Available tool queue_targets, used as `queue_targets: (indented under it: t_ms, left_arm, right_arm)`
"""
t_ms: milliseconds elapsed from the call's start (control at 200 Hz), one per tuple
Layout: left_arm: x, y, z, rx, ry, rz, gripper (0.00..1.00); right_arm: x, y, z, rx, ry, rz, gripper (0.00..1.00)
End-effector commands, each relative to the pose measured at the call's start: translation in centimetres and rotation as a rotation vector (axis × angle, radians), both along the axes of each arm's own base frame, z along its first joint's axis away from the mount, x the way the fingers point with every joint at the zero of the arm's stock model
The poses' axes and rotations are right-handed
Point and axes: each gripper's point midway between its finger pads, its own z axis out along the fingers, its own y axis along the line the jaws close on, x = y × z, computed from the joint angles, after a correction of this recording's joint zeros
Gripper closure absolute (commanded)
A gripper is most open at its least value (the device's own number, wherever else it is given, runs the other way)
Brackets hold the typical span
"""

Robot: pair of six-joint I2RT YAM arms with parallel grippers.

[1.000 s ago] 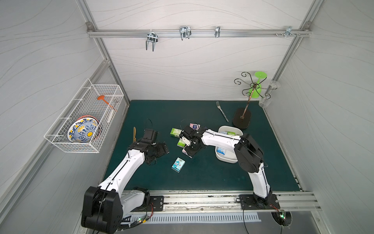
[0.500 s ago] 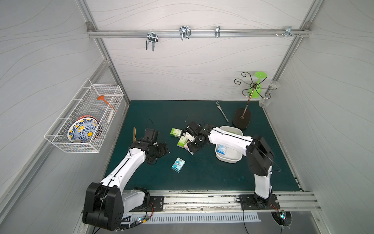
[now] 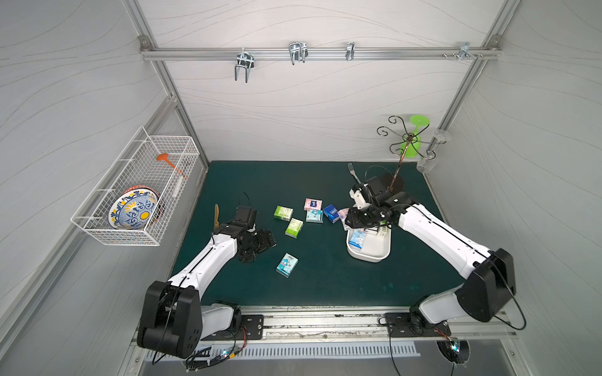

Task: Put the pocket tissues into the storage box
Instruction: Place the pocket tissues in the storage box.

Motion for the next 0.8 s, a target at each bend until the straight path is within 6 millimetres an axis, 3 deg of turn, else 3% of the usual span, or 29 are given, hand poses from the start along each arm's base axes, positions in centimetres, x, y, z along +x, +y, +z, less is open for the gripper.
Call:
queue_targets:
  t_ms: [0,125,355,485,795]
  left_arm:
    - [1.6,-0.9,1.5,-0.033,-0.051,-0.025,0.08]
    - [1.5,-1.3,1.3,-0.035,-0.042,-0.048,0.08]
    - [0.7,-2.0,1.1,0.028,-0.035,-0.125,0.08]
    - [0.3,-2.1,0.8,0.056,-0.03,-0.152,0.08]
    - [-0.4,-2.1,0.6,0.115,-0.018,-0.2,0.07]
  right_arm:
    - [-1.2,-2.9,-1.2,-0.009,0.082,-0.102,0.62]
    - [-1.8,-4.4,-2.6,-0.021,0.132,-0.169,0.62]
    - [-3.4,-5.3,-5.4,-0.018,0.239,-0.308,0.63]
    - [-3.5,-4.9,-6.6,0.022,0.277,-0.37,0.62]
    - [-1.6,-3.2,-8.0,0.056,0.308,-0.402,0.58]
